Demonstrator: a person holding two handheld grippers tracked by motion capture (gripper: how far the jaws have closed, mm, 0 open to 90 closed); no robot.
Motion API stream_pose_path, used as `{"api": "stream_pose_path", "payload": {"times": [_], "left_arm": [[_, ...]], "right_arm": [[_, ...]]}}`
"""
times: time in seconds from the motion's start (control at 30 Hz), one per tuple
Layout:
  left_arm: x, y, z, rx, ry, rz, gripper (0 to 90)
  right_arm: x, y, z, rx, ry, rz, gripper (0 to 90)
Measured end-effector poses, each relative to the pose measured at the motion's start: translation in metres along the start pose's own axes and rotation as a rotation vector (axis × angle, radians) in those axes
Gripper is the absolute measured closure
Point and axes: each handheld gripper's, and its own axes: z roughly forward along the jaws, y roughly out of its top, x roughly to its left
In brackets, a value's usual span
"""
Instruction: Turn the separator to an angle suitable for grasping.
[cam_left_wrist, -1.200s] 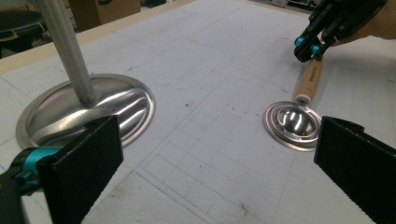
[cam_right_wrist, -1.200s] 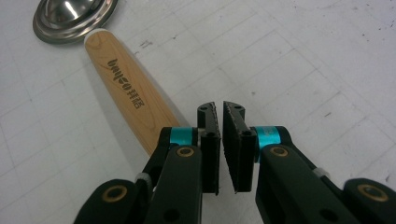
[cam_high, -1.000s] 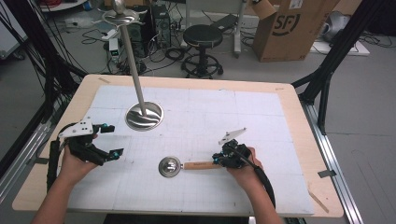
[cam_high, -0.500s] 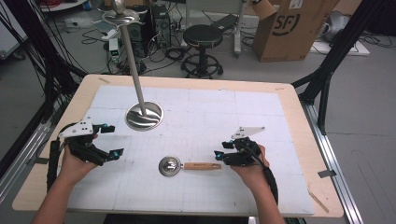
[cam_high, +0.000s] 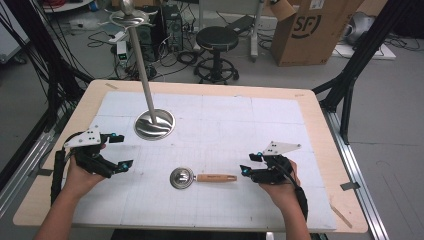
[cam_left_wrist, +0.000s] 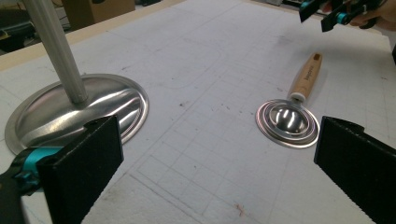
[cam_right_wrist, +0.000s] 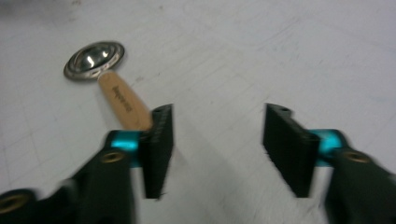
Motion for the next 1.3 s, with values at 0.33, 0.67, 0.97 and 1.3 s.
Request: {"api": "stream_pose_path", "payload": {"times": [0.33, 0.67, 0.97, 1.3], "left_arm": [[-0.001, -0.002, 0.004, 0.030, 0.005, 0.010, 1.8], [0.001, 0.000, -0.003, -0.006, 0.010, -0.004, 1.8], [0.002, -0.001, -0.003, -0.006, 0.010, -0.011, 1.8], [0.001, -0.001, -0.001, -0.004, 0.002, -0.006, 1.8]], "right_arm": [[0.006, -0.010, 0.008, 0.134, 0.052, -0.019, 82.4], [0.024, -0.004, 0.028, 0.199, 0.059, -0.036, 83.7], [0.028, 0.000, 0.031, 0.203, 0.018, 0.006, 83.3], [0.022, 0.005, 0.025, 0.125, 0.000, 0.004, 71.5]]}}
